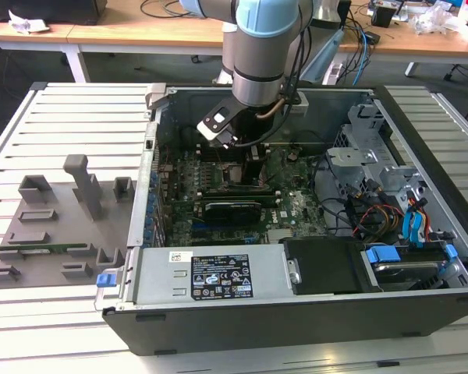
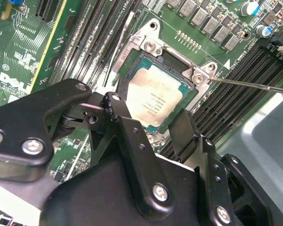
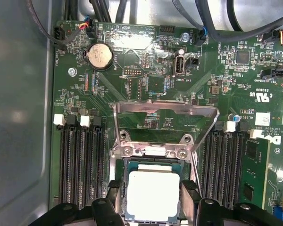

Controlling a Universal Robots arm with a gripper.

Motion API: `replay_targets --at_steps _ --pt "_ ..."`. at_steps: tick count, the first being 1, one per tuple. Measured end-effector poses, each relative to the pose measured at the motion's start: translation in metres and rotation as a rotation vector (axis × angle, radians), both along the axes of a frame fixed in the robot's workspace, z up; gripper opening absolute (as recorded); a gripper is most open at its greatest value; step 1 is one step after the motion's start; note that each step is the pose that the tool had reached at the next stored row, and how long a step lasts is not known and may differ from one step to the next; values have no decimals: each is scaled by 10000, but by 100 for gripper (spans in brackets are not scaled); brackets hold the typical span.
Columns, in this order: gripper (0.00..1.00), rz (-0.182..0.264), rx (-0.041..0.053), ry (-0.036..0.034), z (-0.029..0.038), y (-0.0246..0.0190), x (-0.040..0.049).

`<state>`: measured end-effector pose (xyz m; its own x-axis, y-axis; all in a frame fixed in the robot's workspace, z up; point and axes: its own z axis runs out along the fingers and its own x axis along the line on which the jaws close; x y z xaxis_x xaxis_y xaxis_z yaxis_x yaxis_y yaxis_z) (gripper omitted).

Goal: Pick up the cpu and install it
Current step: 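Place the cpu into insertion slot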

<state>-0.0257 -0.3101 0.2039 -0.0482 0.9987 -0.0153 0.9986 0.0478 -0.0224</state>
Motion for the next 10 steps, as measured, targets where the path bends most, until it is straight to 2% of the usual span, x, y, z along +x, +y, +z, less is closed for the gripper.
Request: replay_targets --at_steps 5,10 --pt "62 0 2 0 -35 -8 0" --pt "62 1 4 0 -36 -9 0"
